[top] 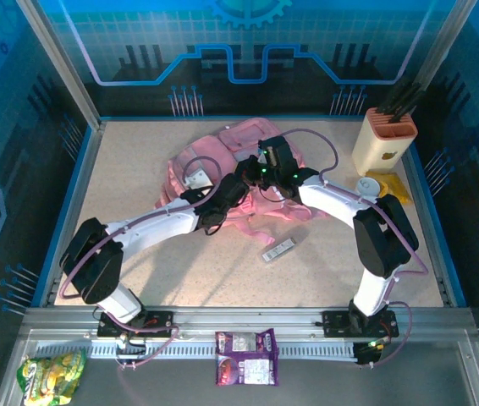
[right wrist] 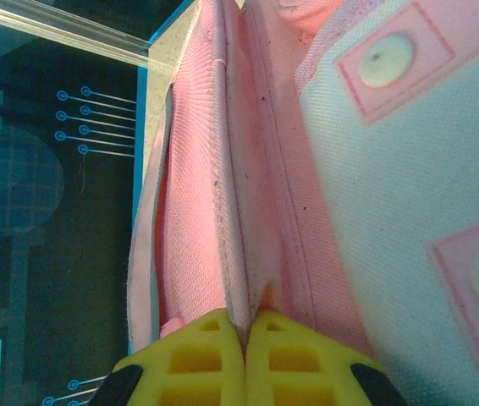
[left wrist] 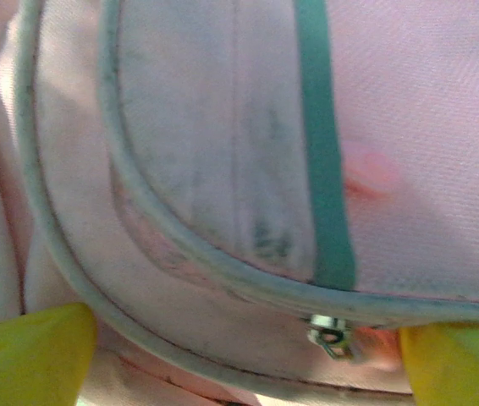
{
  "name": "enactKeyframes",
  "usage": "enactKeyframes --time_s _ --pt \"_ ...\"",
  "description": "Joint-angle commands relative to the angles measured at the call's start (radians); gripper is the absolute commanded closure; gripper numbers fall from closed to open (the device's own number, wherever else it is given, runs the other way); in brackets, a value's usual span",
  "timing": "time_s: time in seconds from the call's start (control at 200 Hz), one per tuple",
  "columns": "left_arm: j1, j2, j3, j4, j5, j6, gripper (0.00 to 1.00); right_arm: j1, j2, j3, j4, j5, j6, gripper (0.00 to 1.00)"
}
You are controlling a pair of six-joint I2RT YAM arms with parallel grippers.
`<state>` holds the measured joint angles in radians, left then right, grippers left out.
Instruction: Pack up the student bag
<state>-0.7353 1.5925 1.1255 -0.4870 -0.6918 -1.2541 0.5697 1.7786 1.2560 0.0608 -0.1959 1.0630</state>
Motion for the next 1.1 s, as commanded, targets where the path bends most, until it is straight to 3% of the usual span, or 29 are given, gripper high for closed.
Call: enactKeyframes --time_s 0.0,0.17,0.44,0.81,0.896,1.006,1.096 --pt "0.04 -0.063 -0.076 0.01 -0.054 0.049 0.16 0.012 -0.058 0.029 0.111 -0.033 0.005 1.0" --pt "0.071 -0.107 -0.097 0.04 0.03 0.174 0.27 0.01 -0.051 0.039 0.109 -0.032 0.002 1.0" --pt "0.08 -0.116 -0.028 0.063 0.098 0.391 0.31 0.01 -0.038 0.039 0.114 -0.028 -0.002 1.0" --pt "0.097 -0.019 0.069 0.058 0.202 0.457 0.53 0.012 -0.024 0.037 0.117 -0.032 -0.004 1.0" --pt "0.096 -0.021 0.084 0.027 0.202 0.455 0.53 0.01 -0.02 0.037 0.118 -0.034 -0.005 1.0" --pt "0.095 -0.054 0.068 -0.03 0.191 0.419 0.4 0.008 -0.015 0.036 0.124 -0.035 -0.001 1.0" --pt "0.095 -0.094 0.048 -0.063 0.187 0.401 0.41 0.009 -0.014 0.036 0.126 -0.034 -0.003 1.0"
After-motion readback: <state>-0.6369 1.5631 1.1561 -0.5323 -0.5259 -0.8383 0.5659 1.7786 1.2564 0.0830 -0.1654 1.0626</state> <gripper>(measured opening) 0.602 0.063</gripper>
